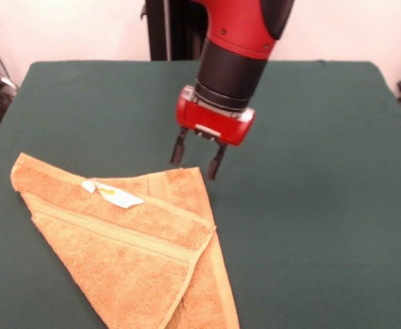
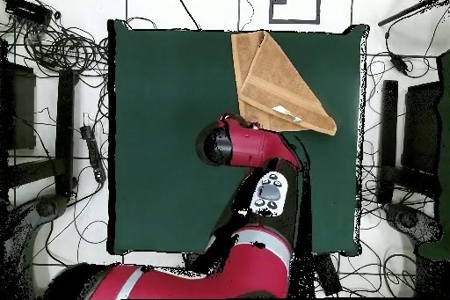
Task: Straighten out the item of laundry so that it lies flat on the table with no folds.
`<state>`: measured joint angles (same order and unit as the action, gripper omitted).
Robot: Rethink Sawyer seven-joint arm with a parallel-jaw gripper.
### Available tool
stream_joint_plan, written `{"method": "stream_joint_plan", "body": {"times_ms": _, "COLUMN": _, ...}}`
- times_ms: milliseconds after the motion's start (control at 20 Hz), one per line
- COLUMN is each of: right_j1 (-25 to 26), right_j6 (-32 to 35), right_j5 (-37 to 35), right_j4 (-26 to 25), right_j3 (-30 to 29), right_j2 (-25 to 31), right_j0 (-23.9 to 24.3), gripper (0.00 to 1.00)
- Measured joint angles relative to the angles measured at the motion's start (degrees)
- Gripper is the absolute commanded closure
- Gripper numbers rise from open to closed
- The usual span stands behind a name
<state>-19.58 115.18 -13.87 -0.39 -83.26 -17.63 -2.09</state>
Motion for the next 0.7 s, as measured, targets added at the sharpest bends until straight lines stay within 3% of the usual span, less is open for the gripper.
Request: {"method": "stream_joint_plan", "body": {"times_ms": 700, "right_j1": 4.31, "right_j6": 0.00, "right_j5": 0.38, "right_j4": 0.12, "right_j3": 0.51, "right_j2": -0.55, "right_j0": 3.53, "gripper": 0.00}}
